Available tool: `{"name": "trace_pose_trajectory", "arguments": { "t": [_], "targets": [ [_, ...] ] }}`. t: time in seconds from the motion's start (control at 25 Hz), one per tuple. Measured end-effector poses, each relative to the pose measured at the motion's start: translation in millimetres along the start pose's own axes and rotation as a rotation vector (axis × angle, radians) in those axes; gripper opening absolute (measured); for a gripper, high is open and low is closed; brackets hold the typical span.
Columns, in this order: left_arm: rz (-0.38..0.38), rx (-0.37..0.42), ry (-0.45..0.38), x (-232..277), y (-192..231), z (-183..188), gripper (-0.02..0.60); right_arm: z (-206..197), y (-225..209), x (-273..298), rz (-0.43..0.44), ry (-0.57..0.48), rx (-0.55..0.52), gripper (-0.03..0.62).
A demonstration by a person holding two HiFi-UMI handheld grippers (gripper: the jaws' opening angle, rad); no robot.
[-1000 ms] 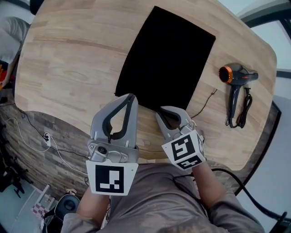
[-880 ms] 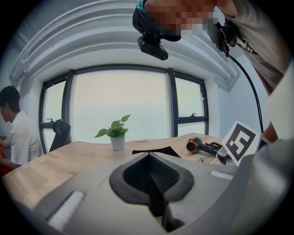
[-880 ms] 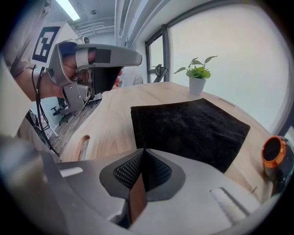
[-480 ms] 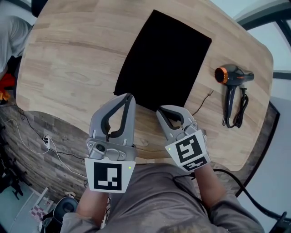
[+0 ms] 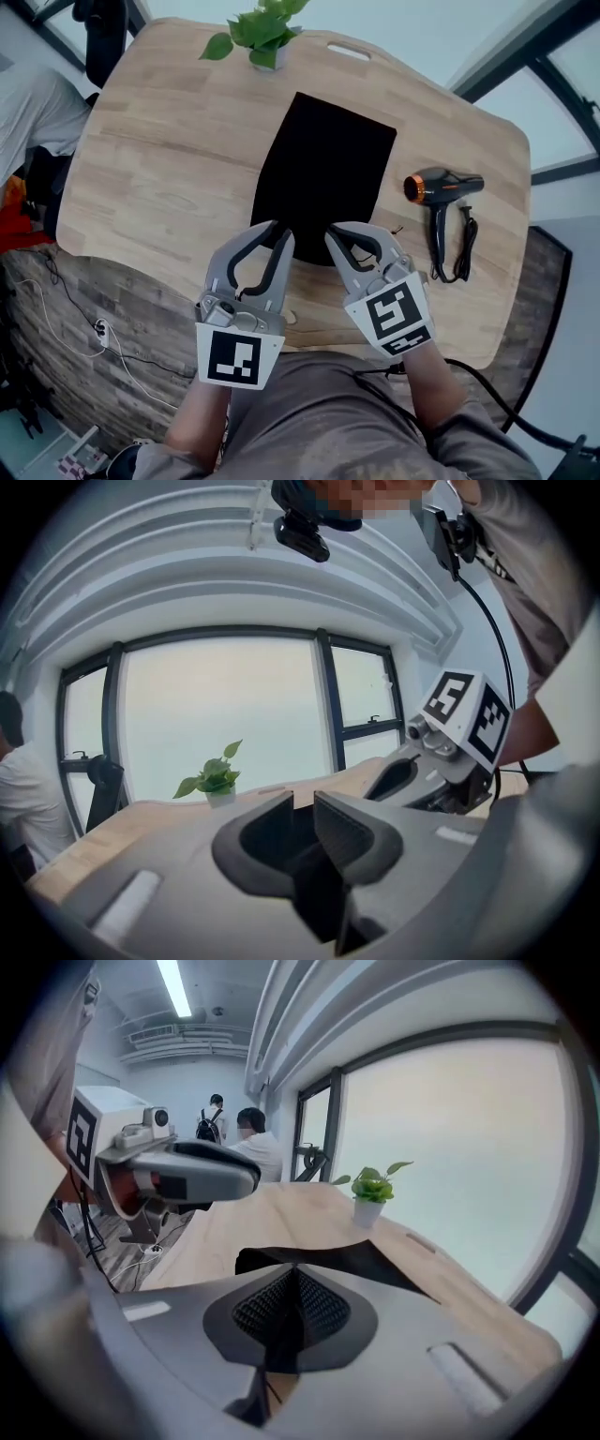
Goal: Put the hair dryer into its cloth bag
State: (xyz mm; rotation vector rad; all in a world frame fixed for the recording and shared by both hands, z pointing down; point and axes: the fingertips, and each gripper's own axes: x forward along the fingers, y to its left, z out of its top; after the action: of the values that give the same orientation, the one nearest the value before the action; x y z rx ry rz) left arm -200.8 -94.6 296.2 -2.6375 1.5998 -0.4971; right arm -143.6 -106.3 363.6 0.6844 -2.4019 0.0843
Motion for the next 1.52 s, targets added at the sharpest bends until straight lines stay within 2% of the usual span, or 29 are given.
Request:
{"name": "trace_pose_trajectory", "arguments": {
  "t": [0.12, 0.28, 0.72, 0.8, 1.08, 1.2, 1.32, 1.52],
  "targets": [
    [-0.049, 0.033, 0.006, 6.7, -13.5, 8.1, 0.122, 17.4, -11.9, -14.0, -0.019, -0.027, -0.031, 0.035],
    [-0.083, 0.039, 0.015, 19.0, -24.7, 12.1, 0.152, 35.3, -23.5, -27.0, -0.037, -0.052, -0.059, 0.035],
    [-0.164, 0.123, 0.111, 51.8, -48.9, -2.6, 0.159, 39.3, -30.2, -45.5, -0.034, -0.097, -0.069, 0.037],
    [-0.179, 0.131, 0.124, 54.2, -51.1, -4.2, 0.155, 34.5, -31.3, -48.7, -0.038, -0.099, -0.06, 0.037],
    [-0.251, 0.155, 0.158, 59.3, -68.8, 2.1, 0.018, 17.6, -34.7, -58.8, -0.055, -0.109, -0.016, 0.037],
    [-0.268, 0.158, 0.194, 62.4, -74.5, 6.9, 0.017, 13.3, -37.8, -65.1, -0.069, -0.118, 0.022, 0.044],
    [-0.271, 0.165, 0.218, 65.8, -76.4, 11.4, 0.017, 1.2, -38.2, -70.5, -0.081, -0.099, 0.055, 0.111],
    [-0.281, 0.176, 0.24, 69.3, -80.6, 12.4, 0.017, -21.4, -30.9, -71.4, -0.104, -0.044, 0.059, 0.131]
  ]
}}
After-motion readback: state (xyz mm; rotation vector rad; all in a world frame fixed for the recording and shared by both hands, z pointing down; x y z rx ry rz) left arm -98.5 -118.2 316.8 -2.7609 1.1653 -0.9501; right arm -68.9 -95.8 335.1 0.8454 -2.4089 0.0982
